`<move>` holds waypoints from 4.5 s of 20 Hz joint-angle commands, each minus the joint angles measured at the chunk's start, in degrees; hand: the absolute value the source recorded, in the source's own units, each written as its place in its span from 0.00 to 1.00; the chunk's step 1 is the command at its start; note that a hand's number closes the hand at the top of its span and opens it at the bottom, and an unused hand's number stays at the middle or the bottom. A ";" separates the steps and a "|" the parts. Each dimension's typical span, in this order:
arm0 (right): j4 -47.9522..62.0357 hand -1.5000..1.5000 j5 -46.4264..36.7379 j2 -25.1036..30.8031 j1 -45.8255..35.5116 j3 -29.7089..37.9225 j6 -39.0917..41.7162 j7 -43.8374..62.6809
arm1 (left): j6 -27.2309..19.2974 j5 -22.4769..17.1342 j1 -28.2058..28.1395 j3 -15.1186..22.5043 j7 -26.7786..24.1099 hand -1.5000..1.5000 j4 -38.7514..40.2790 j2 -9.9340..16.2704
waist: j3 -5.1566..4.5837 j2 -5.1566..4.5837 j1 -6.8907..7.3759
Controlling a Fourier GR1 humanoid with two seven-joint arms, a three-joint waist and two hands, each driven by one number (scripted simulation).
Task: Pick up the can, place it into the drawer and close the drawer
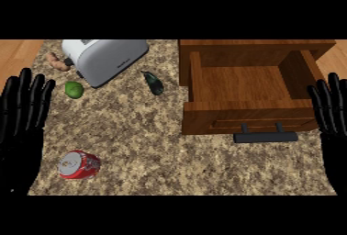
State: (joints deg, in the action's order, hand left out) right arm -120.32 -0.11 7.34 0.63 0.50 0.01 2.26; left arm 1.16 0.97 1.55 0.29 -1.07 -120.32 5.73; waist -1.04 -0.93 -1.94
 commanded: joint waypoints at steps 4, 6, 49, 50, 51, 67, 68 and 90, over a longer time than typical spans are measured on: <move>-0.68 0.00 3.52 0.48 2.55 1.74 2.58 -2.03 | 16.68 -16.74 -6.99 -2.17 -4.90 0.00 -0.73 6.22 | 0.98 1.03 2.30; 0.15 0.00 2.02 -1.31 0.52 -1.03 1.31 -1.19 | 23.22 -25.55 -10.57 -2.56 -2.02 0.00 -4.73 9.37 | 0.93 1.20 3.70; -5.02 0.00 22.19 -0.86 25.50 26.93 17.53 1.59 | 26.68 -54.90 -15.59 -21.73 31.61 0.00 6.57 18.12 | 1.03 1.00 1.67; -1.10 0.00 24.46 1.30 23.85 29.34 18.61 1.47 | 24.78 -47.55 -12.44 -18.57 29.09 0.00 7.22 14.85 | 1.04 0.95 1.51; 1.00 0.00 21.63 0.04 24.14 28.93 20.27 -2.51 | 24.95 -45.73 -13.33 -17.35 29.07 0.00 6.20 13.36 | 1.05 0.96 1.61; -4.83 0.00 27.63 0.09 22.36 34.82 22.27 7.68 | 30.39 -25.61 -10.76 -15.08 17.06 0.00 20.55 5.01 | 1.02 0.96 1.78; 0.67 0.00 24.72 -1.43 22.81 35.34 25.73 0.80 | 33.40 -25.05 -11.41 -17.66 13.22 0.00 24.28 6.45 | 1.03 0.96 1.78; -10.99 0.00 26.20 -7.17 25.45 35.77 26.18 9.37 | 35.65 -5.22 -3.19 -18.87 -17.34 0.00 60.89 9.67 | 1.01 0.96 1.63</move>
State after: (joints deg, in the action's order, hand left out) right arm -126.73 27.24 2.66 24.73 38.68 27.88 9.71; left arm 35.57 -5.51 -0.98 -18.86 -15.66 -62.43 14.28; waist -0.03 0.00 -0.44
